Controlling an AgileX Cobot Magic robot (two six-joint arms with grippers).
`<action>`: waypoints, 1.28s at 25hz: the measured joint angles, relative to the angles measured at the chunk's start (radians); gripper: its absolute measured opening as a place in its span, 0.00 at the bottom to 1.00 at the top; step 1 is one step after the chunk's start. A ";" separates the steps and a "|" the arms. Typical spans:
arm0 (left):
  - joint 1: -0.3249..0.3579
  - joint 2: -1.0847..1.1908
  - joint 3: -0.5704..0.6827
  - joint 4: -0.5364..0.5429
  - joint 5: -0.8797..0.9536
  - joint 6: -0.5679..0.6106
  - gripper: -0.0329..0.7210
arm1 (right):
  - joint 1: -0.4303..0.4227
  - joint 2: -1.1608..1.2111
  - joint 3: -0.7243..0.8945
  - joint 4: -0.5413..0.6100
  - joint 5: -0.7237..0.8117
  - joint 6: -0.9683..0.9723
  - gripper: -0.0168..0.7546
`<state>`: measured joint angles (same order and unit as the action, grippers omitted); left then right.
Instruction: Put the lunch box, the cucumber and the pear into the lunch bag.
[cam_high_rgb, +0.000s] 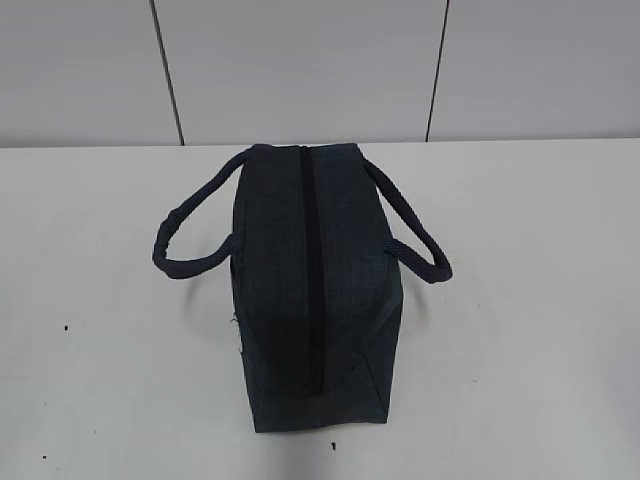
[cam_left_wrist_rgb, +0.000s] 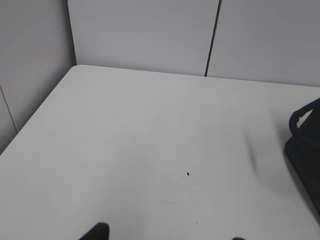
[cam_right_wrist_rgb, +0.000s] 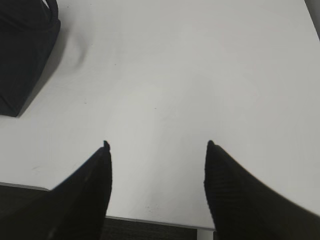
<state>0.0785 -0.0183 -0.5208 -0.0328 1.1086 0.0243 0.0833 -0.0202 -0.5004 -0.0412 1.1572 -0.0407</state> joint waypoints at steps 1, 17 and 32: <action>-0.003 0.000 0.000 0.000 0.000 0.000 0.62 | -0.006 0.000 0.000 0.000 0.000 0.000 0.62; -0.061 0.000 0.000 0.000 0.000 0.000 0.62 | -0.031 0.000 0.000 0.000 0.000 0.000 0.62; -0.061 0.000 0.000 0.000 0.000 0.000 0.62 | -0.031 0.000 0.000 0.000 -0.001 -0.002 0.62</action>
<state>0.0174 -0.0183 -0.5208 -0.0328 1.1086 0.0243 0.0527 -0.0202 -0.5004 -0.0412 1.1566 -0.0424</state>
